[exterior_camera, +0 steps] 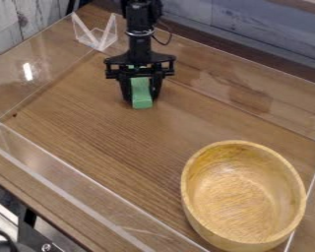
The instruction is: Put the green block in the brown bowl
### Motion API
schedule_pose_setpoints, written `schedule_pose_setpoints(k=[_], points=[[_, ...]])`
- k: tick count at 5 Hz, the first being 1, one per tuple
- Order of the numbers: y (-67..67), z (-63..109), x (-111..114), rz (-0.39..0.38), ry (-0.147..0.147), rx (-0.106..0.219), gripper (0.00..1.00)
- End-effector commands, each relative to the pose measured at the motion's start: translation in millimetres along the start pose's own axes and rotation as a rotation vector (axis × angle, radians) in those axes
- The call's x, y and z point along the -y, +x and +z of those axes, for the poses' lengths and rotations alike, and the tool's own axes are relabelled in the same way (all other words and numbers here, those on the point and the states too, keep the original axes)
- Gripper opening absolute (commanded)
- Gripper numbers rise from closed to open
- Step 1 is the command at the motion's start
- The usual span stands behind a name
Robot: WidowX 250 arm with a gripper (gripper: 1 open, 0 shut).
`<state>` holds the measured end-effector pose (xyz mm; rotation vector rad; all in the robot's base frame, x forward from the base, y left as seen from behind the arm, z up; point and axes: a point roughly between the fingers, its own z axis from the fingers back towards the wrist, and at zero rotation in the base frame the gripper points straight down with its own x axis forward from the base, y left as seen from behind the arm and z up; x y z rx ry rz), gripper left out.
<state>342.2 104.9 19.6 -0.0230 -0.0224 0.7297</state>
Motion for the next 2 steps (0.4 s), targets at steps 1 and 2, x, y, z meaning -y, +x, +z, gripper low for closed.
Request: schedule_pose_setpoints(k=[1,2], points=[[8.2,23.5,3.3,-0.067,-0.039,0.054,0.00],[3.3,30.0,5.3,-0.133,-0.055,0.053,0.00]])
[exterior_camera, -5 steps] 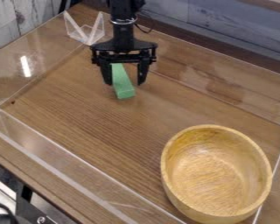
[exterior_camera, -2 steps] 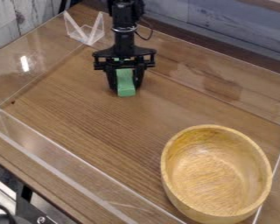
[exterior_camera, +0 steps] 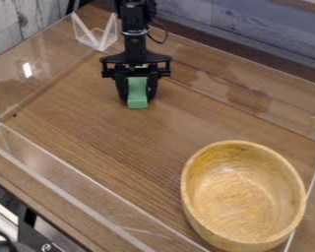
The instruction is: Put the green block in the brown bowl
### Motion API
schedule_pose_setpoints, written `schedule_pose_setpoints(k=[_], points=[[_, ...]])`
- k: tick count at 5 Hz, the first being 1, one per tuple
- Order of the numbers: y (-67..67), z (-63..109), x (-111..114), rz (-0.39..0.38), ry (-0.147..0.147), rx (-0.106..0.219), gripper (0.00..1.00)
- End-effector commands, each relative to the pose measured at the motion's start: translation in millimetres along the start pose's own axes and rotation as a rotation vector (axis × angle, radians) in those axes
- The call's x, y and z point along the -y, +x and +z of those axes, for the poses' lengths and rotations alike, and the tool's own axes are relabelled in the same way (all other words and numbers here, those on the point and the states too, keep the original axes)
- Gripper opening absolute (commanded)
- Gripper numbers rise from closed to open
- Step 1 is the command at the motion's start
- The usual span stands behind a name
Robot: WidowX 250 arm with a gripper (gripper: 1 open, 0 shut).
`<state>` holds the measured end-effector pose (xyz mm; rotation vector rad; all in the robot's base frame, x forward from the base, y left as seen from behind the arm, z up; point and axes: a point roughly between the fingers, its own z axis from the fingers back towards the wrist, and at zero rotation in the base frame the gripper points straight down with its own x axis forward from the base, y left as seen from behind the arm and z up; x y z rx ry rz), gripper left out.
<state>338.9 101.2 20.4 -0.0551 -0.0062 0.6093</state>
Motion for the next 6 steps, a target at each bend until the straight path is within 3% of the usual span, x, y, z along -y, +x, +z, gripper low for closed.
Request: schedule_pose_setpoints(k=[1,2,4,6], points=[[12.0,28.8,-7,-0.016,-0.036,0.087,0.00],[16.1,28.5,-19,-0.017,-0.045,0.092,0.00],[16.7,32.8,-23,0.061,-0.054,0.103,0.00],[13.1,31.1,-30,-0.012,-0.064,0.101,0.00]])
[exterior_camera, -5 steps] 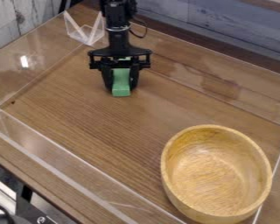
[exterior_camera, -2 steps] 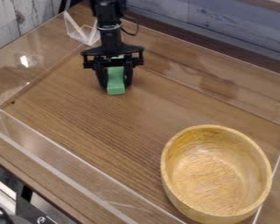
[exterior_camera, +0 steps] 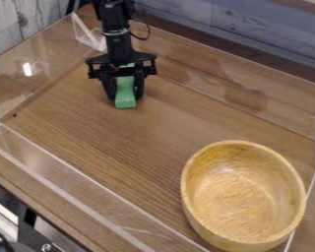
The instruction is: Put the green block in the brown bowl
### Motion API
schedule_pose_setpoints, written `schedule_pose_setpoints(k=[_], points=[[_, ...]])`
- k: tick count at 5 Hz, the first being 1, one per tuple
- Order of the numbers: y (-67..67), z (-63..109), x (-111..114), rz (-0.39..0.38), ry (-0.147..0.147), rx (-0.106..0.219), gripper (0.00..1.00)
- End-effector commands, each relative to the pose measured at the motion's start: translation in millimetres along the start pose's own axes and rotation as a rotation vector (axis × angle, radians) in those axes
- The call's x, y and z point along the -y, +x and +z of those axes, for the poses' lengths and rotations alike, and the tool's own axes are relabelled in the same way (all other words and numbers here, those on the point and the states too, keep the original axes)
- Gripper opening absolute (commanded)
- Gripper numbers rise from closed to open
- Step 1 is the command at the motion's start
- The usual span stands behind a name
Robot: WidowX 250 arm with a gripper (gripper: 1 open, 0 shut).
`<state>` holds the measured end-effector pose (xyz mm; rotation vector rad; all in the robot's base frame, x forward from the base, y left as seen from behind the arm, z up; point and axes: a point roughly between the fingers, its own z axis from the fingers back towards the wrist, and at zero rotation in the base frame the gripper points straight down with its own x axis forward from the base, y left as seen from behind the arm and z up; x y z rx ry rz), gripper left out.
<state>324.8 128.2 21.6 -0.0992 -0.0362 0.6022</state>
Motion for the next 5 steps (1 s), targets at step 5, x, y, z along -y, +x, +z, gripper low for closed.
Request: schedule_pose_setpoints(k=[5], points=[[15.4,34.1,17,-0.123,-0.057,0.088,0.00]])
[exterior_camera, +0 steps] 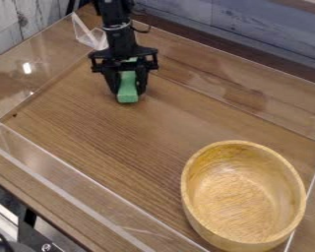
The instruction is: Put the green block in the brown bowl
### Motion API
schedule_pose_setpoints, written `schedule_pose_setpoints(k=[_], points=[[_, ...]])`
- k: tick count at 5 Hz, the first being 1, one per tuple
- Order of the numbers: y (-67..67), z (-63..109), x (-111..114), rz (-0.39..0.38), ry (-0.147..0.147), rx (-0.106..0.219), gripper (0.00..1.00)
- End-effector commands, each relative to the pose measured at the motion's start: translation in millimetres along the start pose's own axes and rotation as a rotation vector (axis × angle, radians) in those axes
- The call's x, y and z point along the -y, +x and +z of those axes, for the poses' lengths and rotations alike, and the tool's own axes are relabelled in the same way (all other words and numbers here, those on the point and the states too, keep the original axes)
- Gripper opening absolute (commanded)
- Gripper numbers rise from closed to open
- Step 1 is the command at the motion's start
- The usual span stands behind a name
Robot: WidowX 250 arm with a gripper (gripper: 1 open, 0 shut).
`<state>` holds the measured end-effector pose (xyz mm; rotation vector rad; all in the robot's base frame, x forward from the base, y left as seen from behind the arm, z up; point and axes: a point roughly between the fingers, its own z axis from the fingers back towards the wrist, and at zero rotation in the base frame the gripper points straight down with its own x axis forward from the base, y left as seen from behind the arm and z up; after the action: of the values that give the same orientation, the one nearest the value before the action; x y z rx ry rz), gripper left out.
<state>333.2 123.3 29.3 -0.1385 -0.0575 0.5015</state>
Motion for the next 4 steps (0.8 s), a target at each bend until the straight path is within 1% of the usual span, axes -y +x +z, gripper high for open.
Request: schedule_pose_setpoints(k=[1,2,4], points=[[11.4,41.1,15,-0.012,-0.014,0.092,0.00],[10.7,55.0,22,0.000,-0.019,0.098,0.00],[14.1,66.6,25,-0.044,-0.028,0.098,0.00]])
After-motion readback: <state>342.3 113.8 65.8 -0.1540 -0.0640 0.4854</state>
